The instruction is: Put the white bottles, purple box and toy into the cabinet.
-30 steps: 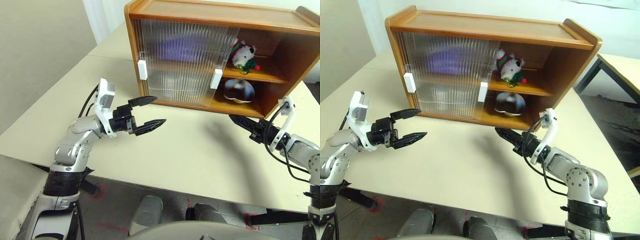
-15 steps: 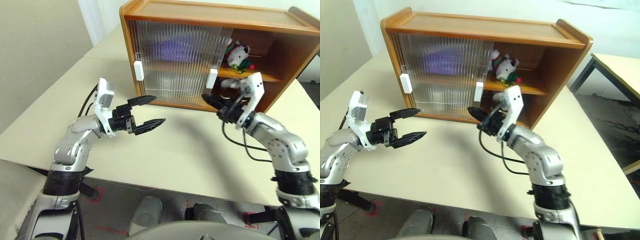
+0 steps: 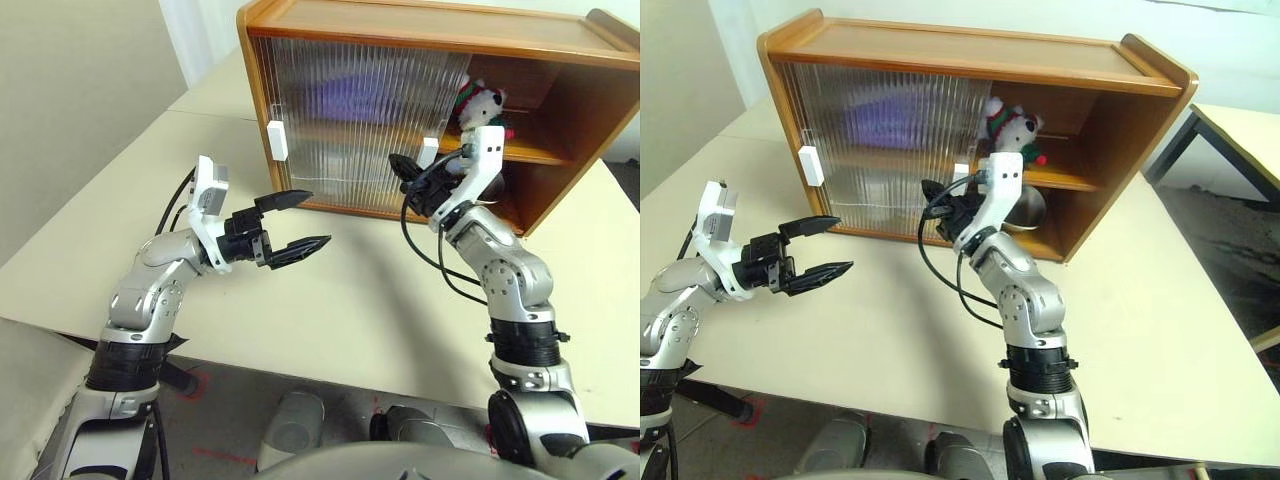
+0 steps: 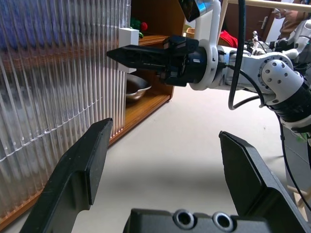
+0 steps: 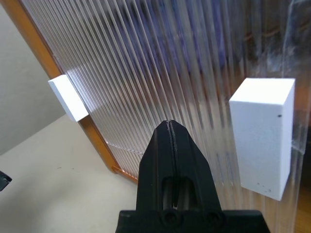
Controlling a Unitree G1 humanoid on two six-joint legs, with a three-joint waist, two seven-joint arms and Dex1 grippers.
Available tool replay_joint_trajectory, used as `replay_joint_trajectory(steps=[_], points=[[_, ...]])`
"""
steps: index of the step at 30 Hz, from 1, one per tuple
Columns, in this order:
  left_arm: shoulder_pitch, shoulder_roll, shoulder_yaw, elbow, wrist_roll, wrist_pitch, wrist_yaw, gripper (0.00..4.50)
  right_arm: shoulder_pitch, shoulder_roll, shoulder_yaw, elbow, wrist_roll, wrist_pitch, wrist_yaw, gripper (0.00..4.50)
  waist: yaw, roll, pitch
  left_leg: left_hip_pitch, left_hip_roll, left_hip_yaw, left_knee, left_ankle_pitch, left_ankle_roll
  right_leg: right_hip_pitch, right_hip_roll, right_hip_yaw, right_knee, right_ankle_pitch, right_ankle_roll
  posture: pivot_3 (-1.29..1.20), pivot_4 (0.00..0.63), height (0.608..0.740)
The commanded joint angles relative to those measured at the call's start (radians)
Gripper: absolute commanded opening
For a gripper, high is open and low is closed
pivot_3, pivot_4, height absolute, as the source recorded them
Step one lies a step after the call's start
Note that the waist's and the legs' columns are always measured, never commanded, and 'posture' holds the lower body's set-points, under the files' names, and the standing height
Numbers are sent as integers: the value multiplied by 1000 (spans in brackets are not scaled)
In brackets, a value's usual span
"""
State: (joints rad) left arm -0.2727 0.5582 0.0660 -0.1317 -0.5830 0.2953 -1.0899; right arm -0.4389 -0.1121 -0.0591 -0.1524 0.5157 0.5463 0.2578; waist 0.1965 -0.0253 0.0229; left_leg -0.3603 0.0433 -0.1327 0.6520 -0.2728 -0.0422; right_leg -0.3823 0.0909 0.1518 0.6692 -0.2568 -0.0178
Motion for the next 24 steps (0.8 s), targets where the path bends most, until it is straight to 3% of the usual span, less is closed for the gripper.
replay_joint_trajectory(steps=[1, 24], points=[[7, 3, -1, -4, 6, -5, 2, 4500, -10, 15, 0, 10, -20, -9, -23, 43, 0, 0, 0, -1, 0, 0, 0, 0, 0, -1, 0, 0, 0, 0, 0, 267, 31, 740], [2, -1, -10, -4, 7, -4, 6, 4500, -8, -18, -46, 14, -111, -66, -87, 43, 1, 0, 0, -3, 2, -2, 4, 0, 0, -3, 0, 0, 0, 2, -1, 264, 27, 740]])
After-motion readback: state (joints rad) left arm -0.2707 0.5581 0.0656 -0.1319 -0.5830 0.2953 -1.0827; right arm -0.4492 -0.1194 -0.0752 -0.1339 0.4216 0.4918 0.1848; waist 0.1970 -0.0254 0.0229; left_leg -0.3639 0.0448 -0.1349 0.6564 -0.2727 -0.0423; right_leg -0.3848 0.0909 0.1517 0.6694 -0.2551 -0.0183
